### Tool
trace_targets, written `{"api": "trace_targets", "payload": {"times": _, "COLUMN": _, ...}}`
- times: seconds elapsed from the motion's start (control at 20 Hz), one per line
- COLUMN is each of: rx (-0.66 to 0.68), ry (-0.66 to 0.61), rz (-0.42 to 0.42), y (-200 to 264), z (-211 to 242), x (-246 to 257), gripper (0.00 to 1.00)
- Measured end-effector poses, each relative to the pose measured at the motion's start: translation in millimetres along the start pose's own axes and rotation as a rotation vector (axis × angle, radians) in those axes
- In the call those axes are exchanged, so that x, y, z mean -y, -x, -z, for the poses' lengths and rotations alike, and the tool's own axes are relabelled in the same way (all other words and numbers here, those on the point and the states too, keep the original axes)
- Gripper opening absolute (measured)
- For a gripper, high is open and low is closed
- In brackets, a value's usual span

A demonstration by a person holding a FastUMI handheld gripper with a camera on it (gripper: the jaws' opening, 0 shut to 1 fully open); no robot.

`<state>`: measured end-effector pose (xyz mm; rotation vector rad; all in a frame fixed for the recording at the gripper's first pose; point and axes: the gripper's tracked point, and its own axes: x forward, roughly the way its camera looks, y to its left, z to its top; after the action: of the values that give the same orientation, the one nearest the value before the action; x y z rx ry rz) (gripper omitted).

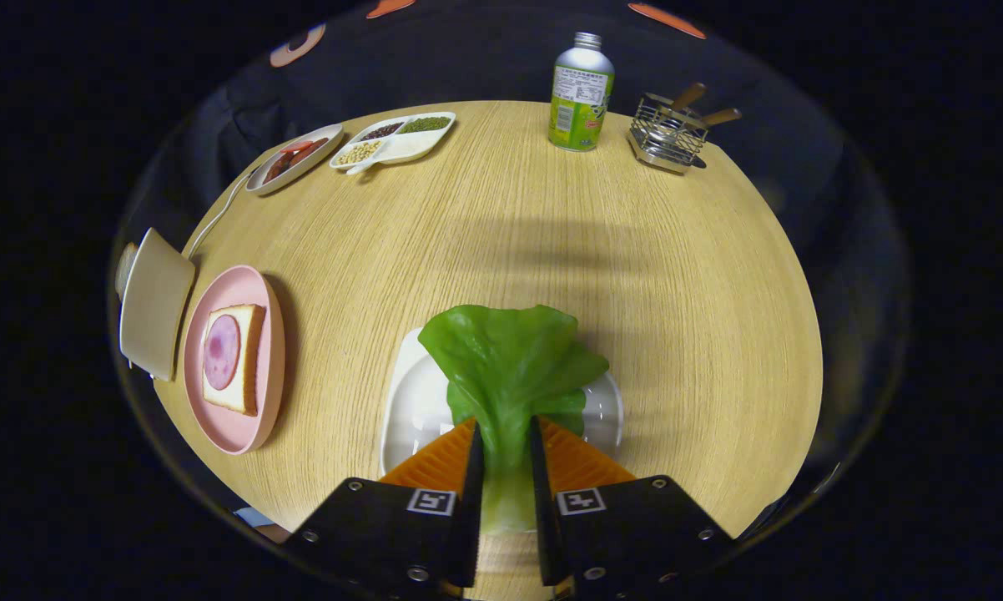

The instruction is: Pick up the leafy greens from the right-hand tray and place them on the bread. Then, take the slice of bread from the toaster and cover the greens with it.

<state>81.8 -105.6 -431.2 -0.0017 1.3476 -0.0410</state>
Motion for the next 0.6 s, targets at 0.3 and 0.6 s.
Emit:
{"api": "trace_targets", "payload": {"times": 0.3, "rx": 0.018, "ry": -0.146, "rz": -0.051, "y": 8.5, "z": 2.3, "x": 0.4, "gripper": 0.05}}
{"api": "trace_targets", "payload": {"times": 0.6, "rx": 0.108, "ry": -0.136, "rz": -0.108, "y": 45.2, "z": -16.0, "x": -25.4, "gripper": 0.04}}
